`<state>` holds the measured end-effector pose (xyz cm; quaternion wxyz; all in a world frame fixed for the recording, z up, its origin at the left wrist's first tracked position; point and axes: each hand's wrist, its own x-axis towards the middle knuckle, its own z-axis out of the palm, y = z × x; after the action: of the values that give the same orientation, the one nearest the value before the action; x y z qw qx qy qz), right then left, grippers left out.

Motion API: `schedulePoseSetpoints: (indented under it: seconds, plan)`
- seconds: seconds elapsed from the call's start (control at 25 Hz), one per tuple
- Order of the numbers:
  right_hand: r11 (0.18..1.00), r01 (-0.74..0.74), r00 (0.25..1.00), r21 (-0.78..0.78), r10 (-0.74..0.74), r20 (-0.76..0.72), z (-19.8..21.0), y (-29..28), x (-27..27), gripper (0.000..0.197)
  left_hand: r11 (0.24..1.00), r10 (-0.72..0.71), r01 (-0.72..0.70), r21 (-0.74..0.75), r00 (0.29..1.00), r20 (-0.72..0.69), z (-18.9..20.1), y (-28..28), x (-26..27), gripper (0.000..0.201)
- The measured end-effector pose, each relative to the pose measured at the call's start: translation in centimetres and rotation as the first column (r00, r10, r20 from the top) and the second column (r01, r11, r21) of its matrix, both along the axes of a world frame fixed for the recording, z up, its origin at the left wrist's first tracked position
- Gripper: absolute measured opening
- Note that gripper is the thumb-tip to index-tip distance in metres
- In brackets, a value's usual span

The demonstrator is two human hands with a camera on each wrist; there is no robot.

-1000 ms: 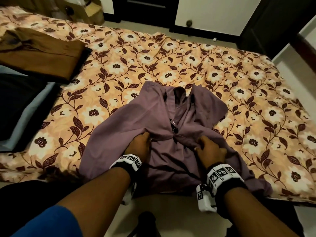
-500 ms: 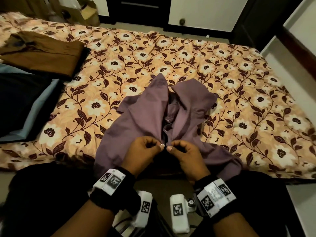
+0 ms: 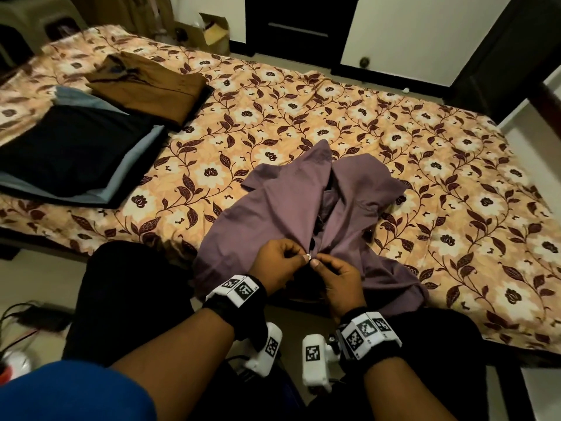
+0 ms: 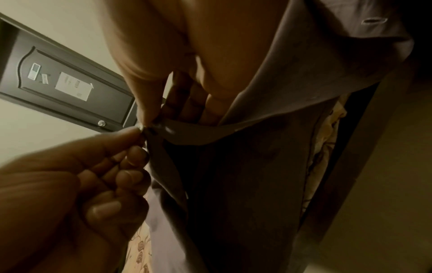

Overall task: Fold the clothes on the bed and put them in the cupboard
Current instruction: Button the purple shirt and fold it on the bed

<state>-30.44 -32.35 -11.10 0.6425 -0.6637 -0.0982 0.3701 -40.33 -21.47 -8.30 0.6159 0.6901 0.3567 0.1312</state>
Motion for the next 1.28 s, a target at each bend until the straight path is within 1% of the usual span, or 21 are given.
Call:
schedulePoseSetpoints:
  seconds: [0.2,0.36,0.44,0.52,0.64,0.72,0.84,0.96,1.0,1.12,1.24,1.28]
  plan:
    - [1.0,0.003,1.0,0.022,-0.003,-0.007,0.0,0.1,-0.1,0.015,0.998,0.05,-0.049,0.041,0.999,-0.008,-0.8,-0.1,-0.2,0.013]
    - [1.0,-0.017,1.0,0.023,0.017,0.025,-0.2,0.3,-0.2,0.018,0.999,0.05,-0.05,0.009,0.999,0.009,-1.3,-0.3,-0.4,0.01]
    - [0.999,-0.04,0.999,0.025,0.04,0.005,-0.2,0.3,-0.1,0.022,0.999,0.05,-0.05,0.018,0.999,-0.004,-1.8,-0.2,-0.4,0.01]
    - [0.998,-0.059,0.998,0.028,0.059,0.002,-0.3,0.4,0.0,0.019,0.999,0.037,-0.036,0.029,0.999,-0.016,-2.2,-0.4,-0.4,0.008]
    - [0.998,-0.064,0.995,0.018,0.062,0.08,-0.6,0.4,0.2,0.014,0.999,0.027,-0.027,-0.02,0.999,-0.018,-2.5,-0.9,-0.1,0.013]
    - [0.996,-0.086,0.988,0.016,0.083,0.131,-0.7,0.5,0.3,0.013,1.0,0.027,-0.027,-0.014,1.0,-0.013,-2.6,-0.9,0.0,0.013]
    - [0.992,-0.128,0.976,-0.013,0.128,0.179,-1.0,0.7,0.1,0.013,0.997,0.054,-0.052,0.049,0.998,-0.036,-3.2,-0.6,0.1,0.013]
    - [0.985,-0.172,0.967,-0.034,0.175,0.183,-1.0,0.8,0.3,0.016,0.971,0.01,0.017,0.24,0.994,-0.113,-3.3,-0.9,0.3,0.011]
    - [0.98,-0.198,0.964,-0.026,0.2,0.175,-0.9,0.8,0.4,0.016,0.959,0.023,0.015,0.284,0.991,-0.128,-3.4,-1.0,0.4,0.01]
    - [0.97,-0.241,0.962,0.019,0.236,0.133,-0.6,0.9,0.6,0.017,0.948,0.113,-0.072,0.309,0.987,-0.115,-3.6,-0.7,0.5,0.008]
    - [0.978,-0.201,0.98,0.053,0.2,0.019,-0.6,0.7,0.7,0.015,0.937,0.035,-0.005,0.349,0.996,-0.081,-4.2,-0.4,0.0,0.006]
    - [0.98,-0.189,0.982,0.063,0.19,-0.019,-0.6,0.6,0.7,0.015,0.931,-0.003,0.023,0.363,0.998,-0.056,-4.4,-0.4,-0.2,0.009]
